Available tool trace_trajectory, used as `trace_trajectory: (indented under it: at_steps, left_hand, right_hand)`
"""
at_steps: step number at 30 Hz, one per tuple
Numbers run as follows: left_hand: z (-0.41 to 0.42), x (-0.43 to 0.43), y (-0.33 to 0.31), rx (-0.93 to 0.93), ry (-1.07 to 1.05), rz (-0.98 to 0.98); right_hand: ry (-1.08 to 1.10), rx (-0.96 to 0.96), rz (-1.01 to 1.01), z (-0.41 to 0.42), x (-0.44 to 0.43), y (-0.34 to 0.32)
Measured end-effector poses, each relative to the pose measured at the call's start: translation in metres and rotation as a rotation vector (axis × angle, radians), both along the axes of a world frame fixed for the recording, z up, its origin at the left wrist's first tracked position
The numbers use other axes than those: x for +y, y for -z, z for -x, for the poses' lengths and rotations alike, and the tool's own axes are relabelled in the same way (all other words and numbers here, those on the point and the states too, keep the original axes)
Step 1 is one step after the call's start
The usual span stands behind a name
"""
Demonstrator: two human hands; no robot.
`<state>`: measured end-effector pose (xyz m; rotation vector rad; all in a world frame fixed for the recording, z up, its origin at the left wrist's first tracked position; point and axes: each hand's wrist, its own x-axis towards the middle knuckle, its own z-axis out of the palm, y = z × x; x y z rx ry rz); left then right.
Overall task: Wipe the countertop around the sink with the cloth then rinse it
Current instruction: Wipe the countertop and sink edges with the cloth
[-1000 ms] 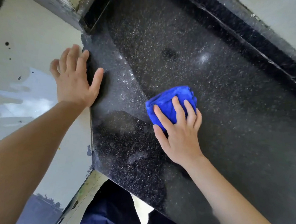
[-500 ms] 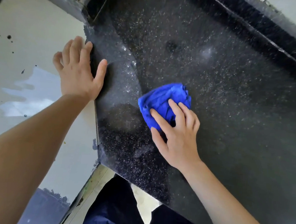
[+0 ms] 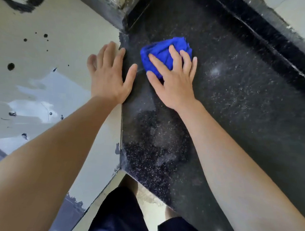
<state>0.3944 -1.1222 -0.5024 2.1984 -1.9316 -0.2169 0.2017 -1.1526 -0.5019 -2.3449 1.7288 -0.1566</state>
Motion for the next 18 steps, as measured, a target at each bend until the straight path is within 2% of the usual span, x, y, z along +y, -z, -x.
trace_trajectory:
  at_steps: [3,6,9,11,14,18]
  left_hand:
    - [-0.003,0.002,-0.002,0.074,-0.004,0.028]
    - [-0.005,0.007,-0.007,0.120,-0.016,0.048]
    - [-0.013,0.014,-0.014,0.051,-0.024,0.051]
    - [-0.023,0.021,-0.016,-0.019,-0.037,-0.019]
    - [-0.035,0.036,-0.009,-0.088,-0.043,-0.123]
    - [-0.036,0.045,-0.004,-0.056,-0.039,-0.158]
  right_hand:
    - [0.055,0.040,0.048,-0.006,0.004,-0.005]
    - [-0.008,0.027,0.004,0.004,0.050,-0.015]
    - [-0.079,-0.010,-0.039,0.017,0.113,-0.017]
    - [-0.124,-0.003,-0.074,0.020,0.137,-0.017]
    - [-0.151,0.024,-0.128,0.009,0.113,-0.017]
    - [-0.117,0.013,-0.090,-0.027,0.028,-0.011]
